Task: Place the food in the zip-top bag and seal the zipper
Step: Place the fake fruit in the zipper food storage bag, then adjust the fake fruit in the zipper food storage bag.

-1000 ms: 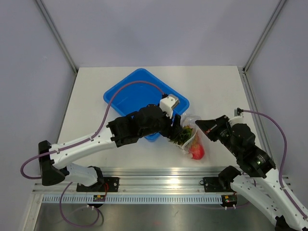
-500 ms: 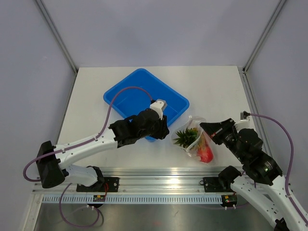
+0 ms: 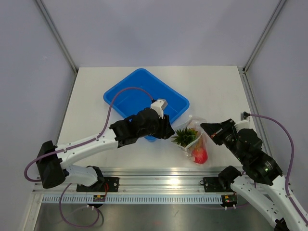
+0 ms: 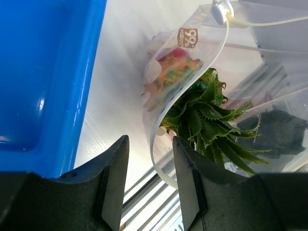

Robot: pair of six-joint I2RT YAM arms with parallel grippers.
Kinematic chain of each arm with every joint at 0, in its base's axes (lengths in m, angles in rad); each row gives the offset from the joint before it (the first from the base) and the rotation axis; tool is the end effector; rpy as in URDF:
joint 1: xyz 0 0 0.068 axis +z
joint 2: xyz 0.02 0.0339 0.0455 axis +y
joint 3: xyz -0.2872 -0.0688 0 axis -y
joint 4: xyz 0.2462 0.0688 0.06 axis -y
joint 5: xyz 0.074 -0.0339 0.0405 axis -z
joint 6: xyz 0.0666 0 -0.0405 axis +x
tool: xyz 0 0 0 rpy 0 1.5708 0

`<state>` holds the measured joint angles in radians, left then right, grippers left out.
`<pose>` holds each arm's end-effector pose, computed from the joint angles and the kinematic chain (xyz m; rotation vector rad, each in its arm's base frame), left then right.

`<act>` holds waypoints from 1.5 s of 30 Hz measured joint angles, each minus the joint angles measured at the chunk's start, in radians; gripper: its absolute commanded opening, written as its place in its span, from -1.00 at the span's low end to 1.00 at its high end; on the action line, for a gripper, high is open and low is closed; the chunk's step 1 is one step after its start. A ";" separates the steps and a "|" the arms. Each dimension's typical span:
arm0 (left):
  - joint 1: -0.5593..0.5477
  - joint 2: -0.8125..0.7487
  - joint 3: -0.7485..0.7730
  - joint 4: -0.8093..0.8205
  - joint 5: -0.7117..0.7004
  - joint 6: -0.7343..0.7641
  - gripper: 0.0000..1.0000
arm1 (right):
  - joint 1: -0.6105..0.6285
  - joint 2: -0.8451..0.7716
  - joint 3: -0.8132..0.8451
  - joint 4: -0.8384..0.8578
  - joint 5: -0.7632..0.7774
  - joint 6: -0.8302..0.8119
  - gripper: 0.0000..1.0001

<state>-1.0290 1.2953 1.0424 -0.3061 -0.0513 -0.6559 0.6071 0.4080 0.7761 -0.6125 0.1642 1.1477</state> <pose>0.1650 -0.2676 0.3118 0.3905 2.2434 -0.9025 0.0884 0.0481 0.3382 0.6412 1.8448 1.0685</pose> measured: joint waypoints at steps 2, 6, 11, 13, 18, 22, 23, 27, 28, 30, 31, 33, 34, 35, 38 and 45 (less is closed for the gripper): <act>0.000 0.003 -0.002 0.005 0.011 0.000 -0.18 | 0.000 0.000 0.000 0.000 0.000 0.000 -1.00; 0.000 0.021 -0.002 0.016 0.023 0.000 -0.25 | 0.000 0.002 0.000 0.000 0.000 0.000 -1.00; 0.000 0.063 -0.002 0.021 0.044 0.000 -0.44 | 0.000 0.003 0.000 0.000 0.000 0.000 -1.00; 0.000 0.090 -0.001 0.022 0.057 -0.001 -0.59 | 0.000 0.003 0.000 0.000 0.000 0.000 -1.00; 0.000 0.136 0.019 0.013 0.082 0.001 -1.00 | 0.000 0.006 0.001 -0.014 0.000 -0.010 -1.00; 0.000 0.140 0.064 -0.005 0.093 0.005 -1.00 | 0.000 0.050 0.037 -0.076 0.016 -0.044 -0.91; 0.000 0.140 0.076 -0.009 0.095 0.005 -1.00 | 0.000 0.069 0.058 -0.101 0.026 -0.055 -0.87; 0.000 0.140 0.121 -0.032 0.106 0.009 -1.00 | 0.000 0.148 0.141 -0.179 0.064 -0.117 -0.74; 0.000 0.140 0.129 -0.038 0.109 0.009 -1.00 | 0.000 0.166 0.157 -0.193 0.066 -0.137 -0.68; 0.000 0.140 0.142 -0.048 0.119 0.009 -1.00 | 0.000 0.204 0.188 -0.217 0.070 -0.175 -0.64; 0.000 0.140 0.146 -0.052 0.123 0.009 -1.00 | 0.000 0.224 0.203 -0.230 0.071 -0.194 -0.56; 0.000 0.140 0.152 -0.058 0.134 0.010 -1.00 | 0.000 0.265 0.239 -0.262 0.078 -0.226 -0.44; 0.000 0.140 0.152 -0.057 0.137 0.011 -1.00 | 0.000 0.285 0.257 -0.274 0.082 -0.238 -0.36; 0.000 0.140 0.152 -0.057 0.139 0.012 -1.00 | 0.000 0.304 0.277 -0.285 0.083 -0.252 -0.22; 0.000 0.140 0.155 -0.062 0.140 0.016 -1.00 | 0.000 0.355 0.339 -0.316 0.088 -0.293 -0.05; 0.000 0.146 0.197 -0.066 0.154 0.019 -1.00 | 0.000 0.492 0.597 -0.424 0.109 -0.410 0.12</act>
<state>-1.0290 1.4414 1.2396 -0.3725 0.1028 -0.6369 0.6071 0.8997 1.3731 -1.0367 0.2737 0.7376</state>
